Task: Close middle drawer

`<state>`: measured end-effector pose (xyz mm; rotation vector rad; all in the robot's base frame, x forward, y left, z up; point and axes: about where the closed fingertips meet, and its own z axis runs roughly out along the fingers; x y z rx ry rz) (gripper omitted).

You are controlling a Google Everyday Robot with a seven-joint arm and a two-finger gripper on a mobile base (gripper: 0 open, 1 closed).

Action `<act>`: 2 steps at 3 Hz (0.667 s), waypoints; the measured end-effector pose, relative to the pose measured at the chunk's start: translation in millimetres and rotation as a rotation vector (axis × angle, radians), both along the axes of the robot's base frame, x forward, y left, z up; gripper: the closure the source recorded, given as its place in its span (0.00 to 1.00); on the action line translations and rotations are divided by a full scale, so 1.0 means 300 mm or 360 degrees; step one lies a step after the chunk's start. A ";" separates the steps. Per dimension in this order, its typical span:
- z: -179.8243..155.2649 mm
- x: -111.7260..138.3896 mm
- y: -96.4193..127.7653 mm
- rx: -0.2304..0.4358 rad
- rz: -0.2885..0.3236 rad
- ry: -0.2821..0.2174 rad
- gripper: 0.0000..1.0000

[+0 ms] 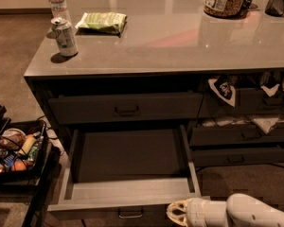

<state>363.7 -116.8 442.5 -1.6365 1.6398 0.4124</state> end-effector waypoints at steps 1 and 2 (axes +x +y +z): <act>-0.091 0.041 0.033 -0.0108 0.0182 0.0023 1.00; -0.094 0.040 0.035 -0.0108 0.0182 0.0024 1.00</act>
Offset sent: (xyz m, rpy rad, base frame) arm 0.0098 0.0043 -0.0219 -0.0542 0.0096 0.0823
